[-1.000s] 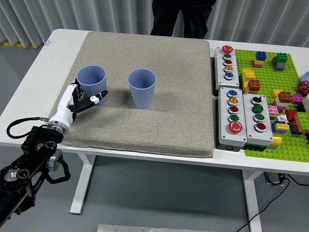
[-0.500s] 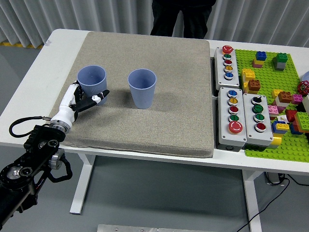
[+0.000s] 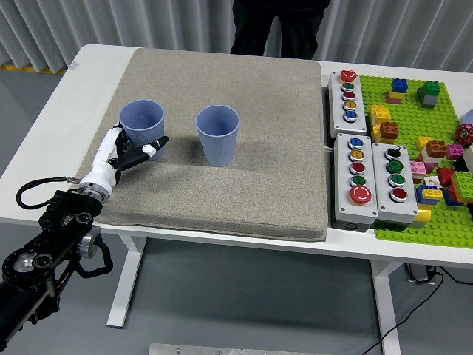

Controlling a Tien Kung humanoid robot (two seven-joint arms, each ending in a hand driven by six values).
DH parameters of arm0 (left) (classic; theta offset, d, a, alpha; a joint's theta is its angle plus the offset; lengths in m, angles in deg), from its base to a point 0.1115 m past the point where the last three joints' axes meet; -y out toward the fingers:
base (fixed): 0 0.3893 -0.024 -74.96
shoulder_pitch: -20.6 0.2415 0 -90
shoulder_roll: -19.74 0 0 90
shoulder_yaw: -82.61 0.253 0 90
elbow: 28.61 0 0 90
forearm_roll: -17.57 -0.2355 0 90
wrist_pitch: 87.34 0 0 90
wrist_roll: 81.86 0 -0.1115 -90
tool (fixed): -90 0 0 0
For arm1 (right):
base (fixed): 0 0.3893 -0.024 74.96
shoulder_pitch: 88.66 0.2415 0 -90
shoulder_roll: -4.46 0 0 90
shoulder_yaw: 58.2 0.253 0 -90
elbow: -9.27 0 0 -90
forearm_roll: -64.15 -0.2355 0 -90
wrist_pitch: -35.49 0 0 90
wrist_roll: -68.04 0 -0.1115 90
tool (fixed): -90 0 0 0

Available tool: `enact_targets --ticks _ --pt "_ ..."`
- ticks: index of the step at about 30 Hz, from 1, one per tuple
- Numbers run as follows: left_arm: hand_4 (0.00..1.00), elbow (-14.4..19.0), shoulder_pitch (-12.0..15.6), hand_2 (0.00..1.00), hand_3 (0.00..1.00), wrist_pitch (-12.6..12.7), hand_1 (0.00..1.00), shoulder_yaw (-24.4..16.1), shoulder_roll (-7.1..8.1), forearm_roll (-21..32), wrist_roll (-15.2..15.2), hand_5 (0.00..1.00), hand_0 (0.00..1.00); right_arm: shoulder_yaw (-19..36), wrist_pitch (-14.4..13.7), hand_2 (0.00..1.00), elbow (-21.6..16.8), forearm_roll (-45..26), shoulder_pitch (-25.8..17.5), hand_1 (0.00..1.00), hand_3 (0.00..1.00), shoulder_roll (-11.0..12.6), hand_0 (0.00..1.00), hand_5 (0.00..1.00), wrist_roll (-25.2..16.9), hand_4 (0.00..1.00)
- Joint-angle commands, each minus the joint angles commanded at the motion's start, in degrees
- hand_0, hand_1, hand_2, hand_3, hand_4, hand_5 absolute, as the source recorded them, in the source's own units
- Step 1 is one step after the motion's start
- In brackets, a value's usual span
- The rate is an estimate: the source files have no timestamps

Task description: Pick cup pour cup place

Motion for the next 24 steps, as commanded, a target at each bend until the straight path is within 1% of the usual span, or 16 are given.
enact_targets --ticks 4,5,6,10,11,16,17,22,23,24 --pt "0.901 0.0 0.1 0.998 0.998 0.5 0.957 -0.1 0.04 -0.1 0.1 0.266 0.989 0.1 0.0 0.624 0.0 0.2 -0.1 0.687 0.608 0.0 0.699 0.278 0.0 0.085" --pt "0.84 0.1 0.2 0.973 0.998 1.2 0.862 0.0 0.05 -0.1 -0.1 0.218 0.91 0.1 0.0 0.624 0.0 0.2 -0.1 0.687 0.608 0.0 0.699 0.277 0.0 0.085" --pt "0.84 0.3 0.3 0.973 0.998 2.1 0.862 0.1 0.04 -0.1 -0.3 0.218 0.91 0.2 0.1 0.624 0.0 0.3 -0.1 0.687 0.608 0.0 0.699 0.277 0.1 0.085" --pt "0.84 0.8 0.6 0.973 0.998 3.2 0.862 0.2 -0.03 -0.8 -0.6 0.218 0.91 0.3 0.1 0.624 0.0 0.4 -0.1 0.687 0.608 0.0 0.699 0.277 0.1 0.085" --pt "0.818 1.0 0.7 0.842 0.998 3.5 0.749 0.2 -0.06 -0.9 -0.7 0.196 0.839 0.3 0.1 0.624 0.0 0.5 -0.1 0.687 0.608 0.0 0.698 0.275 0.1 0.085" --pt "0.818 1.3 0.9 0.842 0.998 3.6 0.749 0.1 -0.1 -1.6 -0.6 0.196 0.839 0.4 0.1 0.624 0.0 0.6 -0.1 0.687 0.608 0.0 0.698 0.275 0.1 0.085" --pt "0.822 1.4 1.0 0.792 0.922 3.6 0.711 0.1 -0.1 -1.6 -0.6 0.208 0.803 0.3 0.1 0.624 0.0 0.5 -0.1 0.687 0.608 0.0 0.698 0.273 0.1 0.085" --pt "0.822 1.7 1.3 0.792 0.922 3.8 0.711 0.2 -0.37 -1.9 -0.6 0.208 0.803 0.4 0.2 0.624 0.0 0.6 -0.1 0.687 0.608 0.0 0.698 0.273 0.1 0.085" --pt "0.815 1.7 1.3 0.731 0.864 3.9 0.673 0.3 -0.5 -1.9 -0.7 0.2 0.747 0.4 0.1 0.624 0.0 0.6 0.0 0.687 0.608 0.0 0.698 0.272 0.1 0.085" --pt "0.815 1.7 1.4 0.731 0.864 4.0 0.673 0.4 -0.62 -1.9 -0.7 0.2 0.747 0.4 0.1 0.624 0.0 0.5 0.0 0.687 0.608 0.0 0.698 0.272 0.1 0.085"
